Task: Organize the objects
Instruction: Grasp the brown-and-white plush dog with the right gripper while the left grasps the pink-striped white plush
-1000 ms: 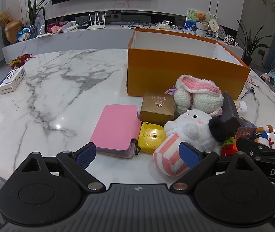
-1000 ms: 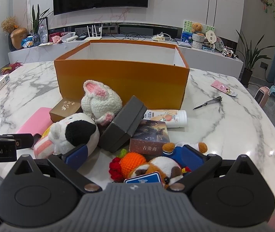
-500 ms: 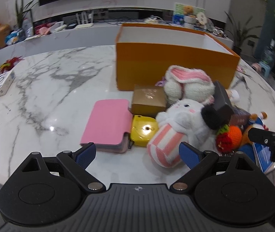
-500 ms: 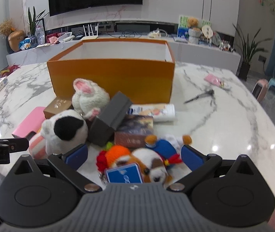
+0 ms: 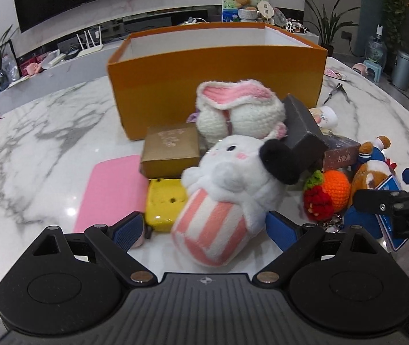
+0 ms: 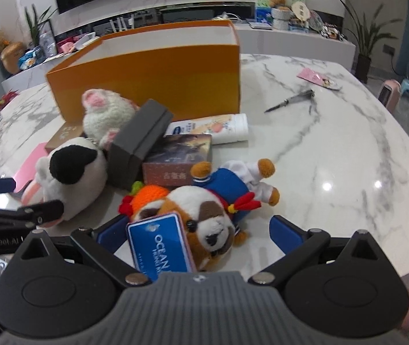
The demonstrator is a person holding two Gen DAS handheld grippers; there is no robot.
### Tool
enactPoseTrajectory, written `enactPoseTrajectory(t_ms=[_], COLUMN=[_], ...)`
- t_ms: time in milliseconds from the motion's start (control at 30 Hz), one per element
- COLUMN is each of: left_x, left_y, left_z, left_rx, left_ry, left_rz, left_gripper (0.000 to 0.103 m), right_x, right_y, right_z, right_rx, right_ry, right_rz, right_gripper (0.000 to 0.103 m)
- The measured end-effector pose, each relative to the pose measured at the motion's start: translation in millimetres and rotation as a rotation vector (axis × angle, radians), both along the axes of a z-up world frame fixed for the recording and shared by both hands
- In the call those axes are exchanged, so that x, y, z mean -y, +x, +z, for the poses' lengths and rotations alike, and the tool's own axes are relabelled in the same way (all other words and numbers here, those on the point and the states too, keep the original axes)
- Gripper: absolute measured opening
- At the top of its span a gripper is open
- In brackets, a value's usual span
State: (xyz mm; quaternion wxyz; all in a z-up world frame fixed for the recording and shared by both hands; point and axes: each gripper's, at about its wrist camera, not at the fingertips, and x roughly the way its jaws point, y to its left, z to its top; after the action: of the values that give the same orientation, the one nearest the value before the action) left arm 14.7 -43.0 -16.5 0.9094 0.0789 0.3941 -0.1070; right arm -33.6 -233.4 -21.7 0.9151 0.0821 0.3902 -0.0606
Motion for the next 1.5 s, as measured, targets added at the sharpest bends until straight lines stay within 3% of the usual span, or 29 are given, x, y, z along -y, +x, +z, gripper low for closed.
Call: enactPoseTrajectory(t_ms=[200, 267, 533, 667, 867, 1267, 1500], left_x=[8.9, 9.2, 7.7, 5.9, 2.8, -4.3, -15.8], left_y=[0.0, 1.3, 2.6, 3.3, 3.3, -3.2, -8.7], left_z=[-5.5, -6.7, -9.3, -11.4, -10.2, -0.2, 11.4], left_rx=[0.009, -0.001, -0.009, -0.019, -0.020, 0.024, 0.067], left_ry=[0.025, 0.006, -0.024, -0.034, -0.061, -0.105, -0.171], left_rz=[-0.025, -0.037, -0.022, -0.016, -0.010, 0.009, 0.024], left_gripper=[0.103, 0.089, 0.088, 0.085, 0.080, 0.078, 0.075], right_x=[10.0, 15.3, 30.2, 33.5, 35.4, 48.4, 53.3], right_y=[7.6, 11.4, 13.8, 13.7, 10.0, -3.5, -12.9], right_z=[-1.6, -3.7, -11.9, -11.9, -9.1, 2.3, 13.3], right_rx=[0.008, 0.000, -0.009, -0.012, 0.014, 0.093, 0.158], right_ry=[0.141, 0.206, 0.354, 0.332, 0.344, 0.402, 0.433], right_rz=[-0.052, -0.086, -0.161, -0.190, -0.174, -0.176, -0.174], right_gripper=[0.102, 0.102, 0.099, 0.076, 0.063, 0.061, 0.061])
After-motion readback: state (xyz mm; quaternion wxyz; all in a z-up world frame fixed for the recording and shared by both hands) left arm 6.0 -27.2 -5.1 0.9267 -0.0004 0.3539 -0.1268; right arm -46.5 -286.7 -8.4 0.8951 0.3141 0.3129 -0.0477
